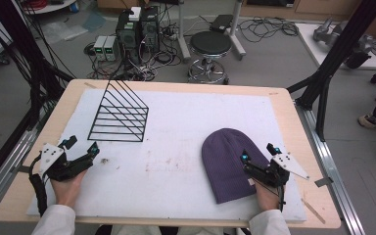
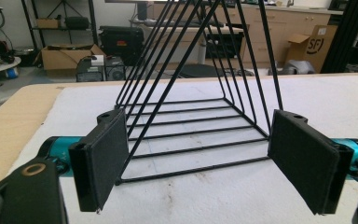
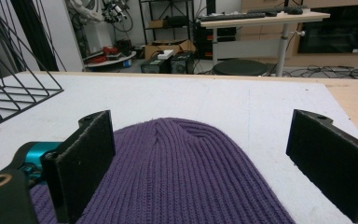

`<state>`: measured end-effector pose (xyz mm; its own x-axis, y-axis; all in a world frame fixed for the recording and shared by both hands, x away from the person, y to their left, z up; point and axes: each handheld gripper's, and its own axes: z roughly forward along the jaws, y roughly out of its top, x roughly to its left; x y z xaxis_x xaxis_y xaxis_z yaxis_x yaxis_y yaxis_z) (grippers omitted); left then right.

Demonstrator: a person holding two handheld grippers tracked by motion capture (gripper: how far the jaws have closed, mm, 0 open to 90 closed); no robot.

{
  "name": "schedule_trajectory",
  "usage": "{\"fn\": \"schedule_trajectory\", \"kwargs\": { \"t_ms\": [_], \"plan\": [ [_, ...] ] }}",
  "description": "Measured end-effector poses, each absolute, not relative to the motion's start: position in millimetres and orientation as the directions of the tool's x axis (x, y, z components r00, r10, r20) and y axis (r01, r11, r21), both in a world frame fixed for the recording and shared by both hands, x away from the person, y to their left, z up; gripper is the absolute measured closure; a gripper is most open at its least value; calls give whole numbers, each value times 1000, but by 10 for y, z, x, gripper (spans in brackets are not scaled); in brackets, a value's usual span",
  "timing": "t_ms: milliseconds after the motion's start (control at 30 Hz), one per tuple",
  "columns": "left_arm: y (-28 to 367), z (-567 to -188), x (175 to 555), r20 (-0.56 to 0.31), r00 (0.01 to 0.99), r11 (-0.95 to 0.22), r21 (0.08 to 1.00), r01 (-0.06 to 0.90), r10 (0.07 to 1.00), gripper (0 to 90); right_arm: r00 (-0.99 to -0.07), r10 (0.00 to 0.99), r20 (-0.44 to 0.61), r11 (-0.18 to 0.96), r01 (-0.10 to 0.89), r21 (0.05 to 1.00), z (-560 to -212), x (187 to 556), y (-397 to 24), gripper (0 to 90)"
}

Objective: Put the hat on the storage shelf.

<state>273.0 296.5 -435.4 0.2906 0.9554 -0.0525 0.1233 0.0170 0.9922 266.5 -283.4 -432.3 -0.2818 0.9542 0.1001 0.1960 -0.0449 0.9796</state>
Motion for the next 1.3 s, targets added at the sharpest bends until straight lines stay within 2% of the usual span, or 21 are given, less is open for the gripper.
{"fn": "schedule_trajectory", "kwargs": {
  "t_ms": [333,633,1067,1300],
  "plan": [
    [2974,-4353,2727,-54,292,17,992,126,955,203,-256,959,120,-68,203,977,-4271,2667,-2850,71],
    [2971,-4355,2736,-56,295,19,992,126,954,203,-264,962,63,-10,195,981,-4151,2741,-2738,72],
    [2984,-4358,2726,-58,293,21,992,128,954,202,-250,964,87,-32,216,976,-4072,2834,-2734,72],
    [2966,-4363,2734,-55,300,16,991,131,952,201,-245,968,55,0,218,976,-4045,2892,-2719,72]
  ]
}}
